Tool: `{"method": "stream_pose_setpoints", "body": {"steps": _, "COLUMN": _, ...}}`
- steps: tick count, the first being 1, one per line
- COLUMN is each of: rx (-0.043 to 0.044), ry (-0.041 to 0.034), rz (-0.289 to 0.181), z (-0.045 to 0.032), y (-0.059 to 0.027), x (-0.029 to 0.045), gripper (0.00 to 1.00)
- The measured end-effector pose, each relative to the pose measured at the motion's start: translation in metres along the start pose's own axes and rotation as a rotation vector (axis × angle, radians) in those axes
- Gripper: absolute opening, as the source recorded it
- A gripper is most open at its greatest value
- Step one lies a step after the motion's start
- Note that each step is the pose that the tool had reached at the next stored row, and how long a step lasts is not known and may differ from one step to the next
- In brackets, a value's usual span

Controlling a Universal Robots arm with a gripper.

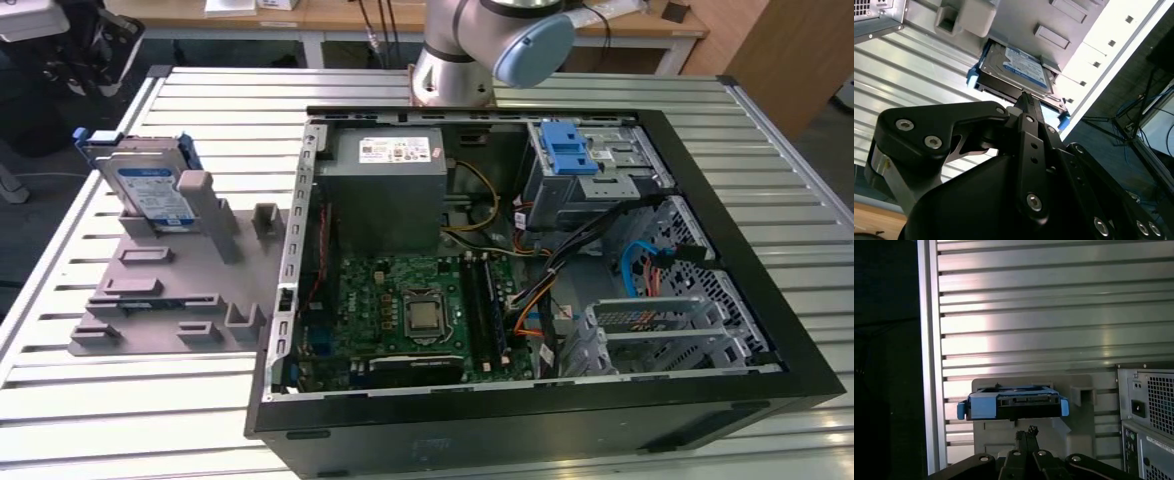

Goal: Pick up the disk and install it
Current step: 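Reach for the disk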

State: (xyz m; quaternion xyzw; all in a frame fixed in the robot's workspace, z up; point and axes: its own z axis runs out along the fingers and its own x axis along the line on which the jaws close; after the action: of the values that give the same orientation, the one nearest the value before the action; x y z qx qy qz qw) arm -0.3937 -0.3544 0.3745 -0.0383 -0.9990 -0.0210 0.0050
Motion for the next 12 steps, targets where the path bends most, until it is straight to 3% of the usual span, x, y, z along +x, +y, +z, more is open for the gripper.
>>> {"method": "stream_pose_setpoints", "body": {"steps": 5, "rx": 0.0001, "ry": 0.0001, "rz": 0.000, "z": 0.0017, "y": 0.0011, "x": 0.0119, "gripper": 0.11}}
{"method": "stream_pose_setpoints", "body": {"steps": 12, "rx": 0.0000, "ry": 0.0001, "rz": 0.000, "z": 0.0026, "y": 0.0010, "x": 0.0226, "gripper": 0.11}}
